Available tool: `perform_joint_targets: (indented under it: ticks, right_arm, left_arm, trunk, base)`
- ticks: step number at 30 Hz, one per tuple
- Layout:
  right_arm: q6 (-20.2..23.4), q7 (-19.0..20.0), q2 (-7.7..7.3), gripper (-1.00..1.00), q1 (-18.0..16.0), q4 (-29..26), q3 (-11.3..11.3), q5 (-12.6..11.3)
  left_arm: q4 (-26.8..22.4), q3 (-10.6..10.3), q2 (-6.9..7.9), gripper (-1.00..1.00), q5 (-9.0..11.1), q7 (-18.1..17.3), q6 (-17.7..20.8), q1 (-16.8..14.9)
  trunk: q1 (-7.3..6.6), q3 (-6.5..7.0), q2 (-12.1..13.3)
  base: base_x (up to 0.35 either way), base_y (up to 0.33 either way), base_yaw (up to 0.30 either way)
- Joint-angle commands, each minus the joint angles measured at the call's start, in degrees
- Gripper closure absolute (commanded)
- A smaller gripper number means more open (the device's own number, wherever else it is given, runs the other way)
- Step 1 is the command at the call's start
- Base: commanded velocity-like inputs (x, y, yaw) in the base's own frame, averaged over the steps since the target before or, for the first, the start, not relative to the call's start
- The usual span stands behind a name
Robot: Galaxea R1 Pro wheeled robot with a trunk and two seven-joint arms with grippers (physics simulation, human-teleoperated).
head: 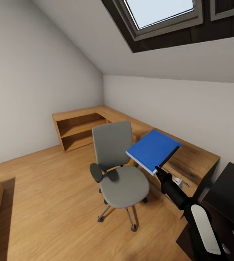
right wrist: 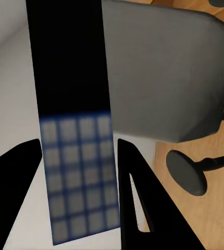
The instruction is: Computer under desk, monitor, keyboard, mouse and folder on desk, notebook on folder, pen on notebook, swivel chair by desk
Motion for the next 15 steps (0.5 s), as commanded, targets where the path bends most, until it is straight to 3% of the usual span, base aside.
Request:
perform_joint_targets:
  ticks: [1,7,10,13,14,15]
  right_arm:
    - [0.35,-0.44,0.06,1.00,-0.04,-0.06,-0.15,-0.72]
    - [0.34,-0.55,-0.02,1.00,0.01,-0.02,-0.18,-1.25]
    - [0.24,-0.75,-0.03,1.00,0.06,0.04,-0.17,-1.30]
    - [0.17,-1.69,-0.02,1.00,0.04,0.05,-0.20,-1.30]
    - [-0.05,-4.20,0.04,1.00,0.06,0.06,-0.39,-1.36]
    - [-0.10,-4.84,0.04,1.00,0.04,0.06,-0.63,-1.37]
  left_arm:
    - [-0.12,0.01,0.00,-1.00,0.30,0.16,-0.06,0.00]
    - [-0.12,-0.05,-0.15,-1.00,0.32,0.17,-3.23,-0.02]
    - [-0.09,-0.15,-0.47,-1.00,0.31,0.23,-7.84,-0.02]
    - [-0.05,-0.45,-0.57,-1.00,0.30,0.24,-9.76,0.00]
    - [-0.05,-3.24,-0.61,-1.00,0.28,0.25,-11.57,0.01]
    - [-0.04,-4.21,-0.62,-1.00,0.29,0.28,-12.36,0.01]
  trunk:
    - [-0.22,0.12,0.37]
    - [-1.54,1.01,2.78]
    - [-2.20,1.36,3.98]
    - [-2.86,1.70,5.18]
    - [-3.08,1.81,5.59]
    - [-3.30,1.92,5.99]
  base:
    - [0.000,0.000,0.000]
    - [0.000,0.000,-0.089]
    - [0.000,0.000,-0.182]
    - [0.000,0.000,-0.194]
    - [0.000,0.000,-0.197]
    - [0.000,0.000,-0.197]
